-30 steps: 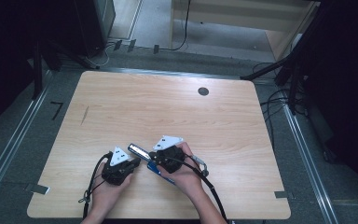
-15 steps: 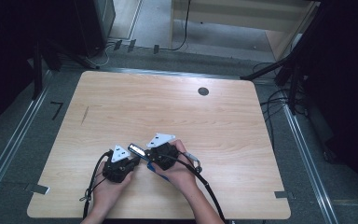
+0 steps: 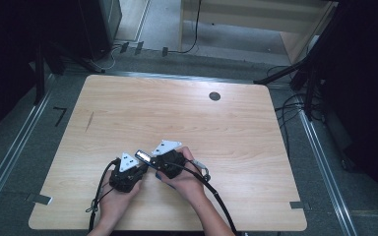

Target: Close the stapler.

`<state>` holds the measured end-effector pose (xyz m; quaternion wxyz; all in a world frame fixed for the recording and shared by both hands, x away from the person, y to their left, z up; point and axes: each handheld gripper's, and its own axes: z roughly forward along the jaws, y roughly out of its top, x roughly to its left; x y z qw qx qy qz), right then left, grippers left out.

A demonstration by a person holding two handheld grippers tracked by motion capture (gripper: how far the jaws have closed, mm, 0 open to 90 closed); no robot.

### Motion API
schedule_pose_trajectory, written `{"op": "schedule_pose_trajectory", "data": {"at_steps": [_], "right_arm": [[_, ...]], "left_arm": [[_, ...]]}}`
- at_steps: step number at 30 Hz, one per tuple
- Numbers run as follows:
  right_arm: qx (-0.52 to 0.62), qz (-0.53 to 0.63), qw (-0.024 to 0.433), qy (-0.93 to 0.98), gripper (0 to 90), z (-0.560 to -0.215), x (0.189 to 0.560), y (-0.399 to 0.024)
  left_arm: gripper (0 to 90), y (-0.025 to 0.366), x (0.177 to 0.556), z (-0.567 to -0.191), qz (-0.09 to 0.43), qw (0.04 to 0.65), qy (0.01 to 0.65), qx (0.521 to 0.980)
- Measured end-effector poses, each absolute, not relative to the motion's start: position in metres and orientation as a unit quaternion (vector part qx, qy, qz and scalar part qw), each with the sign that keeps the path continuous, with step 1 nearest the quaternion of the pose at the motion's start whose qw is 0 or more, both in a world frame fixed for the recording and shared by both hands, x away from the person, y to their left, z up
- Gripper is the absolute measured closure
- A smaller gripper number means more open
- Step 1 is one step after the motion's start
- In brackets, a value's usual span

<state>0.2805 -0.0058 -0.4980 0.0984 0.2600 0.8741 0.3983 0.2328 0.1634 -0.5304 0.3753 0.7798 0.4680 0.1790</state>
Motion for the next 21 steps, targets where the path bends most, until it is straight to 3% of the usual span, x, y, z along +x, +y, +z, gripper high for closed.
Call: {"op": "schedule_pose_trajectory", "data": {"at_steps": [21], "right_arm": [[0.258,0.412,0.108,0.867,90.0,-0.488,0.273,-0.016]], "left_arm": [[90.0,0.159,0.215,-0.519,0.171,0.433,0.441,0.767]]}}
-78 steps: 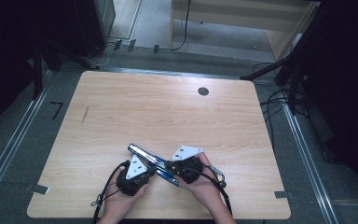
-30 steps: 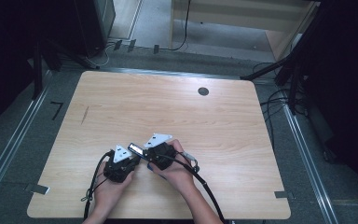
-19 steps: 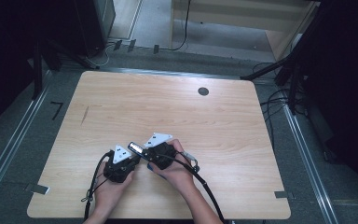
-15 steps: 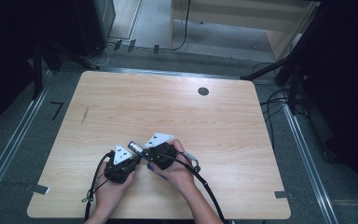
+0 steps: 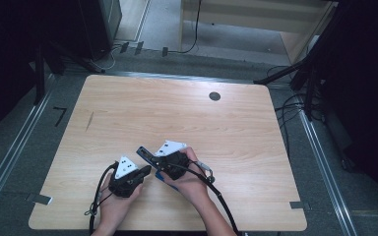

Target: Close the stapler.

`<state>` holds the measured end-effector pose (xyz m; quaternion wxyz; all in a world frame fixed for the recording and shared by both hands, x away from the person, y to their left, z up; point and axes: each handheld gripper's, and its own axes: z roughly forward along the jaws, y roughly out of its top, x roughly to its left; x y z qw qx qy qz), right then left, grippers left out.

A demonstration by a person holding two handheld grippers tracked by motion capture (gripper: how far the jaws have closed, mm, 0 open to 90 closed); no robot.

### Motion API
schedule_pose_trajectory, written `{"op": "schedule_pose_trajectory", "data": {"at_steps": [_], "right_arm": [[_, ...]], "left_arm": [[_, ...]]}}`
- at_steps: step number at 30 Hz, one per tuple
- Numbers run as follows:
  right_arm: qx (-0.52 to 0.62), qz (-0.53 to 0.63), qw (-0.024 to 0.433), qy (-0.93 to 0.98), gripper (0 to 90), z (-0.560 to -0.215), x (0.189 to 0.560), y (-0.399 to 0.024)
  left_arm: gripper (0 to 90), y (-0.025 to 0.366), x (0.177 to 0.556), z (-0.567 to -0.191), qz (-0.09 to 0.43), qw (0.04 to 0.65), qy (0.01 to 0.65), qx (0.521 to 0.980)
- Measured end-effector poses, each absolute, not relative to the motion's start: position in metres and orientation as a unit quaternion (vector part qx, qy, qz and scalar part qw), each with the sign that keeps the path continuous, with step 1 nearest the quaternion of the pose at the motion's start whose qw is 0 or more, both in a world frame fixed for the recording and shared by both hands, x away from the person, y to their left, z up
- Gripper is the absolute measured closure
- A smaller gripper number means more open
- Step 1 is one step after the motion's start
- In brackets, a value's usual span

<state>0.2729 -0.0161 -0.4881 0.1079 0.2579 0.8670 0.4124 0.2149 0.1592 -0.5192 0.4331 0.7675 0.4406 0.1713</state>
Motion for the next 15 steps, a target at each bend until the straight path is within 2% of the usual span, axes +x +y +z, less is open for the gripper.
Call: {"op": "schedule_pose_trajectory", "data": {"at_steps": [15], "right_arm": [[0.255,0.427,0.113,0.860,90.0,-0.484,0.268,-0.027]], "left_arm": [[90.0,0.131,0.206,-0.528,0.146,0.444,0.392,0.793]]}}
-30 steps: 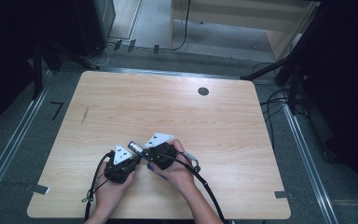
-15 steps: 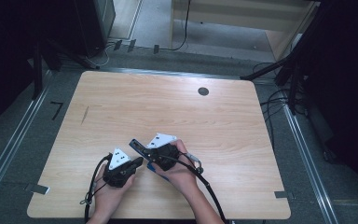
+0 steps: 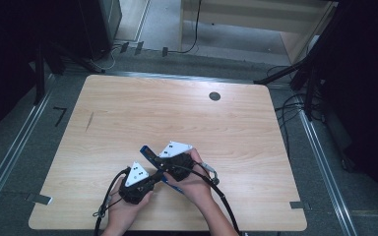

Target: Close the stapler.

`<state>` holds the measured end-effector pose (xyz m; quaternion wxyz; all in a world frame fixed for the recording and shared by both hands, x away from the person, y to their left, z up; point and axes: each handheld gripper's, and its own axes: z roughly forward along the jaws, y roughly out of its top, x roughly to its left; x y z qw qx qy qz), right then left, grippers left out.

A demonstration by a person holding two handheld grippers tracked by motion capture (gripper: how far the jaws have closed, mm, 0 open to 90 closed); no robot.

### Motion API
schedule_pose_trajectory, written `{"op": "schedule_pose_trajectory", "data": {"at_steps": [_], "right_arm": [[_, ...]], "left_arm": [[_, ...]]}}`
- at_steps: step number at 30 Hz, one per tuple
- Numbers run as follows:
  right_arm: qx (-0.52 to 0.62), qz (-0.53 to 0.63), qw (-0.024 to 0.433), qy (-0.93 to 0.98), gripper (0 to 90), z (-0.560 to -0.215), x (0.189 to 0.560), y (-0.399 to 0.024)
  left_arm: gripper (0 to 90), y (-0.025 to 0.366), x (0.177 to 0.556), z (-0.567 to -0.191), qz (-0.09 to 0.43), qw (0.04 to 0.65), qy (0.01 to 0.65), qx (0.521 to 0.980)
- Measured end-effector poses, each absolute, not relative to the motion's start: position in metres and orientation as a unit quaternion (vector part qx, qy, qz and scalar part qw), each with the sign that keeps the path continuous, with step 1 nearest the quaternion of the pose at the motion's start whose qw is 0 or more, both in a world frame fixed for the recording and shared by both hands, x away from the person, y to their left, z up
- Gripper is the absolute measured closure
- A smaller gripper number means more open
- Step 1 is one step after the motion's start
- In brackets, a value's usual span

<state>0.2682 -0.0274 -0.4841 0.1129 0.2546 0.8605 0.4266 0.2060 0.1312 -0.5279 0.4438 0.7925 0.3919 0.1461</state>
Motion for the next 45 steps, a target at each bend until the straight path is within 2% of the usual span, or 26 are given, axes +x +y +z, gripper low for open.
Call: {"op": "schedule_pose_trajectory", "data": {"at_steps": [17,45], "right_arm": [[0.256,0.435,0.113,0.856,90.0,-0.481,0.263,-0.038],[0.264,0.445,0.111,0.848,90.0,-0.479,0.252,-0.061]], "left_arm": [[90.0,0.106,0.207,-0.533,0.140,0.424,0.363,0.818],[90.0,0.102,0.205,-0.533,0.148,0.413,0.345,0.830]]}}
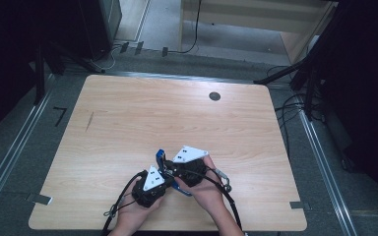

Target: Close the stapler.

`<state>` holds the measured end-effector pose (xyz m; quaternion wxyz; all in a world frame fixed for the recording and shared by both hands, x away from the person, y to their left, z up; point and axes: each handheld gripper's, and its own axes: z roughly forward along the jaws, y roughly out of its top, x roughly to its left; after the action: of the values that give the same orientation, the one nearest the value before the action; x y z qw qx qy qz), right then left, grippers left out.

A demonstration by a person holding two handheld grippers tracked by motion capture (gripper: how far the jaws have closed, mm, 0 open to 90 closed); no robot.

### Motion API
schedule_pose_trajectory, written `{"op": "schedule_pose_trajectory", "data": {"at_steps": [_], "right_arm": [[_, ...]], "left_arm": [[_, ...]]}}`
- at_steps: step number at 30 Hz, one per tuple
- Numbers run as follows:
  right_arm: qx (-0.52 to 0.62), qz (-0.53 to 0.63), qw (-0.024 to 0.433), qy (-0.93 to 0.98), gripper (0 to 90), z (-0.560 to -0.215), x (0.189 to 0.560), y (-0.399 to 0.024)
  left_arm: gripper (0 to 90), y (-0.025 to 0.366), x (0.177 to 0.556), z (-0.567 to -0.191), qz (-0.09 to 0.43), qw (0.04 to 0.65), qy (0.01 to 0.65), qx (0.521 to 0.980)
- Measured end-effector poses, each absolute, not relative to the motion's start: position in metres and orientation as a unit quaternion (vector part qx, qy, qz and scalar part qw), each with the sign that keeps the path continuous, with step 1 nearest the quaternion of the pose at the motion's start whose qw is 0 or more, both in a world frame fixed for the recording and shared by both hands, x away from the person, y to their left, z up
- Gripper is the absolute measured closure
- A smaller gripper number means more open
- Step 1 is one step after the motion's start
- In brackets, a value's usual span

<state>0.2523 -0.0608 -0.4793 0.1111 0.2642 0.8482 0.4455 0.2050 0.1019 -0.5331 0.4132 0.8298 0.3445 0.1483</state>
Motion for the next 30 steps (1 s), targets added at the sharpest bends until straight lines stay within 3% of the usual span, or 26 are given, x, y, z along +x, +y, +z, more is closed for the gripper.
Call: {"op": "schedule_pose_trajectory", "data": {"at_steps": [15,30], "right_arm": [[0.286,0.453,0.110,0.837,90.0,-0.491,0.247,-0.072],[0.300,0.472,0.135,0.818,90.0,-0.450,0.259,-0.074]], "left_arm": [[90.0,0.103,0.205,-0.533,0.145,0.412,0.344,0.831],[90.0,0.102,0.205,-0.533,0.152,0.412,0.340,0.832]]}}
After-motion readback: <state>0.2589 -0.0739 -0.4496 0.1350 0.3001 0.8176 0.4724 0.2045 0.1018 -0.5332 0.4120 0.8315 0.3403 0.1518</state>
